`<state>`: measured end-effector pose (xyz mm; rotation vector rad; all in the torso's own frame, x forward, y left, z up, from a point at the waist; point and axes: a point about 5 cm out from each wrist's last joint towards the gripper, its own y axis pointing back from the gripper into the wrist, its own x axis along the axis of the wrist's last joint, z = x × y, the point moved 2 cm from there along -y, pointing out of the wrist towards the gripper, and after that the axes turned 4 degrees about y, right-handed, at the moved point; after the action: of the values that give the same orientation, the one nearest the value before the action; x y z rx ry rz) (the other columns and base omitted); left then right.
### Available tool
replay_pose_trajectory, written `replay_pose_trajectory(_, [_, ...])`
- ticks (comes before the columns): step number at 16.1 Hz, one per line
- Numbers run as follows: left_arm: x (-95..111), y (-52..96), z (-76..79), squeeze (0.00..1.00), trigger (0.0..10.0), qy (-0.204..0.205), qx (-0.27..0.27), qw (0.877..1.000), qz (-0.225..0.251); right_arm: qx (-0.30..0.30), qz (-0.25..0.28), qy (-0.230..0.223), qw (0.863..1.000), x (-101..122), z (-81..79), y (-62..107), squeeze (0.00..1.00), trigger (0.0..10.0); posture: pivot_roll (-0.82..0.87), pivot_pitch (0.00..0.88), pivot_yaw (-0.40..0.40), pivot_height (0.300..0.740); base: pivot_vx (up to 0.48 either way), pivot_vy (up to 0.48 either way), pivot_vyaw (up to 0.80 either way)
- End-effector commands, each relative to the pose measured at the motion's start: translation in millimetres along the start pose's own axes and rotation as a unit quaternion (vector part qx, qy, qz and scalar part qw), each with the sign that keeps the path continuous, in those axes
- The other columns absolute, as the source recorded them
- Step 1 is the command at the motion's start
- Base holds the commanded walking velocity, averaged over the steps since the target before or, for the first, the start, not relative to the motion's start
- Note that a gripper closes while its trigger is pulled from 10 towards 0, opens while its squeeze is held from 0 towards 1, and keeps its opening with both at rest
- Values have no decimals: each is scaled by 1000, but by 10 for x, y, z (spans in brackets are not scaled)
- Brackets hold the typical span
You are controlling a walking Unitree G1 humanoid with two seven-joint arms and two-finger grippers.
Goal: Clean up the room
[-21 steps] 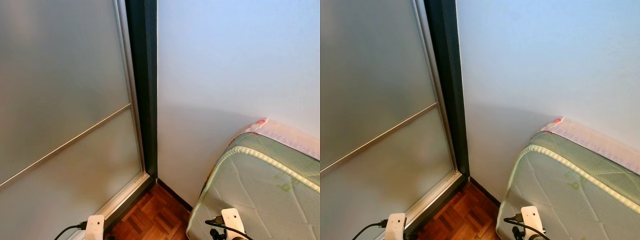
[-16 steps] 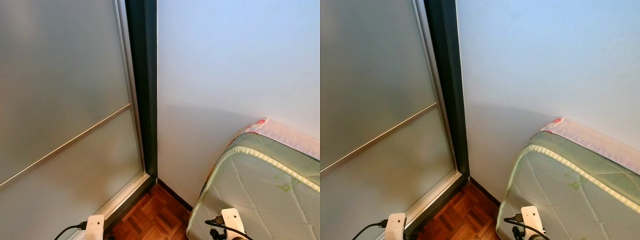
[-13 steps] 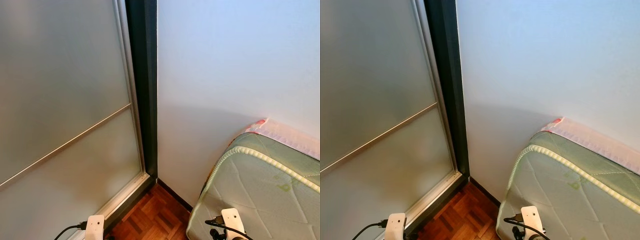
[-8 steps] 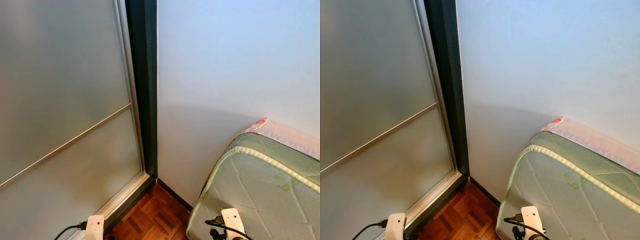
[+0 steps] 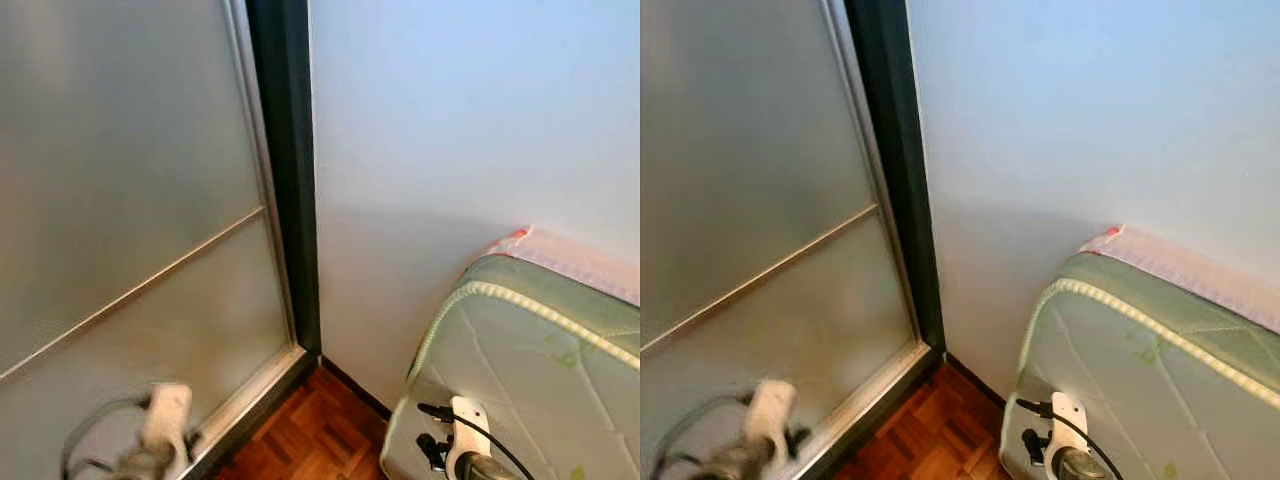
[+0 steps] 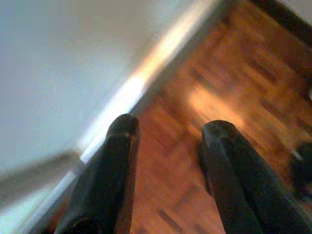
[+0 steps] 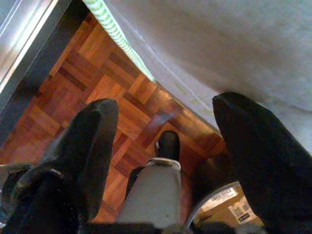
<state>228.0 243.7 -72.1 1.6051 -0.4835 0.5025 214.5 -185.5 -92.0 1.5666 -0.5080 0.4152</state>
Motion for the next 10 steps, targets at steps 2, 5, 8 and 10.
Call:
replay_pose_trajectory(2, [-20,12,-72,0,10000,-11,7,1000,-11,-10,19,-8,1000,142,66,1,0,10000,-10,0,13,740,0,0,0])
replay_pose_trajectory(5, [-12,12,-79,0,10000,-13,7,1000,-11,-8,20,-13,1000,154,58,-1,0,10000,-14,0,14,740,0,0,0])
replay_pose_trajectory(8, [-4,11,-78,0,10000,-13,6,1000,-10,-7,21,-13,1000,162,60,-1,0,10000,-17,0,14,740,0,0,0])
replay_pose_trajectory(10, [-4,11,-77,0,10000,-13,6,1000,-10,-7,20,-13,1000,160,58,-1,0,10000,-17,0,14,740,0,0,0])
